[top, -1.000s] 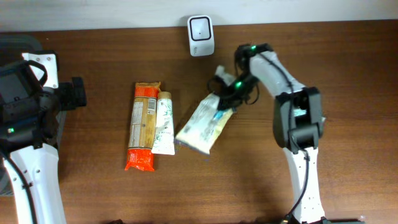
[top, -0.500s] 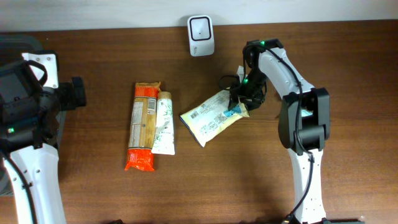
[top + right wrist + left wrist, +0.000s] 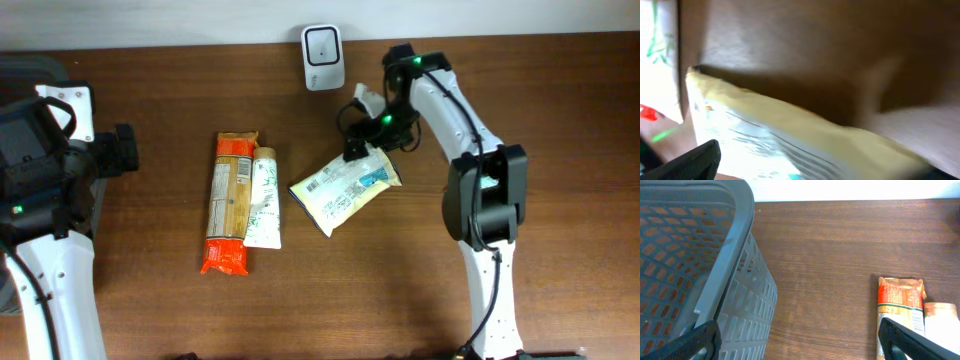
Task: Scan the item barcode
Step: 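Reach the right gripper to the white-yellow bag and grasp it, then lift the white-yellow bag and hold it up to the scanner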
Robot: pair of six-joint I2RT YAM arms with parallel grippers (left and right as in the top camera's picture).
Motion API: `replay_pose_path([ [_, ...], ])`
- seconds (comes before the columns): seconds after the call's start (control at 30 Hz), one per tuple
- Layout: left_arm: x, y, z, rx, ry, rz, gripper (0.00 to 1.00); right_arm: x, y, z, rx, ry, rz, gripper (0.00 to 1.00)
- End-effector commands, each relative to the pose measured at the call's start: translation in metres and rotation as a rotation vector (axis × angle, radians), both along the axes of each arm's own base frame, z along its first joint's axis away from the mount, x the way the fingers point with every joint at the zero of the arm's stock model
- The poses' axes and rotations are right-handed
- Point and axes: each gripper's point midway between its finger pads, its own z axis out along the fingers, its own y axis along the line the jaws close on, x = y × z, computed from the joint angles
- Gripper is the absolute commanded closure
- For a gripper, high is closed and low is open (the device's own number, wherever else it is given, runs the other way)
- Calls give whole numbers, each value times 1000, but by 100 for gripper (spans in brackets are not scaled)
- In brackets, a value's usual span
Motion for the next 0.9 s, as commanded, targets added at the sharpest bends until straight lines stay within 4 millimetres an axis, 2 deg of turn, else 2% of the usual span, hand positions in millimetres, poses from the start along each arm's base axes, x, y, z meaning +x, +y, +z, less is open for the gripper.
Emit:
replay_pose_path([
  [0.0, 1, 0, 5, 9, -10, -14, 1, -24, 34, -15, 59, 33, 92, 1],
  [0.07, 1, 0, 5, 9, -10, -14, 1, -39, 43, -35, 49, 58, 113, 1],
  [0.13, 1, 0, 5, 9, -10, -14, 1, -47, 41, -51, 36, 81, 108, 11],
  [0.17, 1, 0, 5, 9, -10, -14, 1, -54, 38, -64, 29, 104, 88, 36],
  [0.23, 1, 0, 5, 9, -10, -14, 1, -55, 36, -67, 39, 112, 76, 76],
  [0.27, 1, 0, 5, 9, -10, -14, 1, -54, 37, -66, 44, 110, 76, 91],
  [0.3, 1, 0, 5, 9, -10, -14, 1, -54, 37, -66, 44, 108, 77, 96],
  [0.37, 1, 0, 5, 9, -10, -14, 1, -51, 38, -59, 72, 110, 67, 96],
  [0.43, 1, 0, 5, 9, -10, -14, 1, -39, 37, -35, 142, 105, 32, 96],
  [0.5, 1, 0, 5, 9, -10, -14, 1, -18, 27, 6, 219, 55, -16, 96],
  [0.57, 1, 0, 5, 9, -10, -14, 1, 7, 2, 59, 248, -45, -110, 96],
  [0.63, 1, 0, 5, 9, -10, -14, 1, 21, -24, 116, 274, -169, -191, 96],
  [0.67, 1, 0, 5, 9, -10, -14, 1, 23, -33, 143, 286, -224, -228, 96],
  [0.73, 1, 0, 5, 9, -10, -14, 1, 24, -41, 177, 304, -299, -260, 96],
  [0.77, 1, 0, 5, 9, -10, -14, 1, 21, -43, 202, 321, -347, -282, 96],
  [0.87, 1, 0, 5, 9, -10, -14, 1, 14, -40, 239, 380, -382, -325, 96],
])
